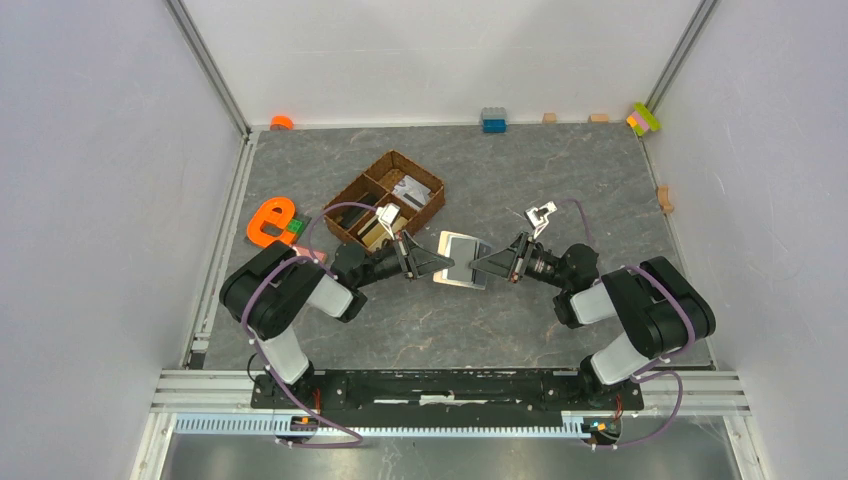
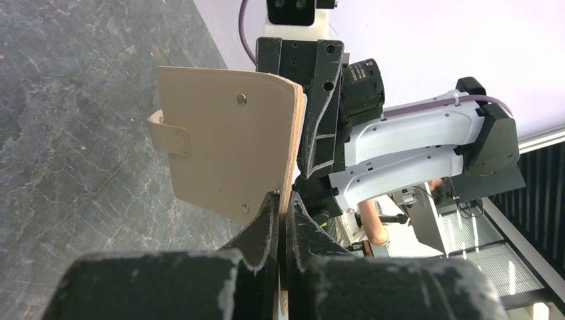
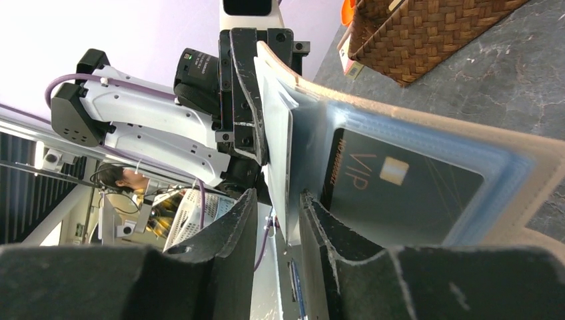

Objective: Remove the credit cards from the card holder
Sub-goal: Remove the credit card from the card holder.

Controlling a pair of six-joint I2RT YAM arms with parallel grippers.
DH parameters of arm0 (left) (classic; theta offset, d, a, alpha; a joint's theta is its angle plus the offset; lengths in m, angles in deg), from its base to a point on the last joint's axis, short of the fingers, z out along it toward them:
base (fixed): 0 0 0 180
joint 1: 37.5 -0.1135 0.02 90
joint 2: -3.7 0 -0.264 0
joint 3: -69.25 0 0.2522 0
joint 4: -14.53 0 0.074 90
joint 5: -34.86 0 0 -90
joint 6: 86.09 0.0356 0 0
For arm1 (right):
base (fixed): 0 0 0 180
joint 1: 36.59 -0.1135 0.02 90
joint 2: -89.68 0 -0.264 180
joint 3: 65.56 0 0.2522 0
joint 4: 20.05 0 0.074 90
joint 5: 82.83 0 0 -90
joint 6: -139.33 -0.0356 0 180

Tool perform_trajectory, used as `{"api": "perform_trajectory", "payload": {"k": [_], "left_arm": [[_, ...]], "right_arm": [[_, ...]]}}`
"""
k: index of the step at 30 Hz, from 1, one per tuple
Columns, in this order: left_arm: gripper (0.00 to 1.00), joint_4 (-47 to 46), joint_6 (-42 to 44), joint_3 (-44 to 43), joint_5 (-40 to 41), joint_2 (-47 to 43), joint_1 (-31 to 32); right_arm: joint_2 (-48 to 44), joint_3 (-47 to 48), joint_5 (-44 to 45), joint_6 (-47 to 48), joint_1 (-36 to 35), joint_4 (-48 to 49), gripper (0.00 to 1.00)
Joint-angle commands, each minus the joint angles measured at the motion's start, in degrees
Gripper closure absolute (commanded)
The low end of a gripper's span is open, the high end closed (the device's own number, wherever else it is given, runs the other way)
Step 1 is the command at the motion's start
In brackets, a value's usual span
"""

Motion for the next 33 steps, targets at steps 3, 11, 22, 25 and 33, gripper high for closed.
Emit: {"api": "perform_trajectory", "payload": {"k": [3, 11, 22, 25, 33], "left_arm": [[0.98, -3.37, -1.45, -1.73, 0.14, 0.04, 1.05], [0.98, -3.37, -2.12, -1.14, 0.76, 0.46, 0.03], [0.98, -3.37, -1.56, 1.26, 0.76, -2.17, -2.35], [0.98, -3.39, -1.44, 1.54, 0.76, -2.51, -2.65], [0.98, -3.37, -1.09, 1.55, 0.5, -2.26, -2.84]], "right_arm": [[-1.52, 1.45, -0.35, 1.53, -1.53, 14.35, 0.73], [-0.88, 0.48, -0.68, -3.6, -1.47, 22.89, 0.98], [-0.95, -0.87, -0.35, -2.24, 0.77, 21.54, 1.0], [-2.06, -1.11, 0.05, 0.26, 1.23, 18.25, 1.0], [-8.47, -1.46, 2.33, 10.92, 1.61, 2.32, 1.0]]}}
